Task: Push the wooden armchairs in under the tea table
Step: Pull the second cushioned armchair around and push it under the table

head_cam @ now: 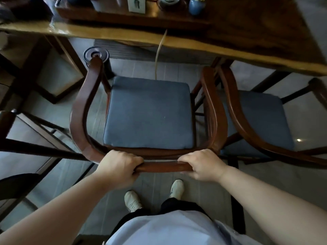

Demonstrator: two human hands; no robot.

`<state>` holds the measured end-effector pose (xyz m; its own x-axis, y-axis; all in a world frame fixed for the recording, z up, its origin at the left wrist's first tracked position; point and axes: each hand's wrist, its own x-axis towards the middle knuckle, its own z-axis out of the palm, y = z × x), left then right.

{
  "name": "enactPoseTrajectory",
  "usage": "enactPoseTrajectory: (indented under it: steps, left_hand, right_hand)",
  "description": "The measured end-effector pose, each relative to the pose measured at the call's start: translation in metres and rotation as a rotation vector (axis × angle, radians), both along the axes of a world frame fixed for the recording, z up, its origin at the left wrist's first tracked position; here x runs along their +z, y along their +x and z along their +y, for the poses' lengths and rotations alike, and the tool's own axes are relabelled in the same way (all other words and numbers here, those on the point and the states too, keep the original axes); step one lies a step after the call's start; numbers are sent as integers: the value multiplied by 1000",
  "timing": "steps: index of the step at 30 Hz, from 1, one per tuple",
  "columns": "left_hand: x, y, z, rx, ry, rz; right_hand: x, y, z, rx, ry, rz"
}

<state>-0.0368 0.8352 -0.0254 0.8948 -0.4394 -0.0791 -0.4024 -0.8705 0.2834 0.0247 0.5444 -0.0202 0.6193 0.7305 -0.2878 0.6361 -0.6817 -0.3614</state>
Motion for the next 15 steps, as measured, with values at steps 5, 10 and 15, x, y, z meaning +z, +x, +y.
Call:
enactPoseTrajectory:
  steps: [5,10,15]
  left_hand:
    - [-3,23,-24,-4,-22,-10]
    - [-3,30,-25,-56,-49,-33]
    - [-5,31,-21,-96,-30,-34]
  right_hand:
    - [7,27,-17,-78,-99,63]
    - [3,31,-20,-92,-114,56]
    - [0,28,-19,-177,-52,84]
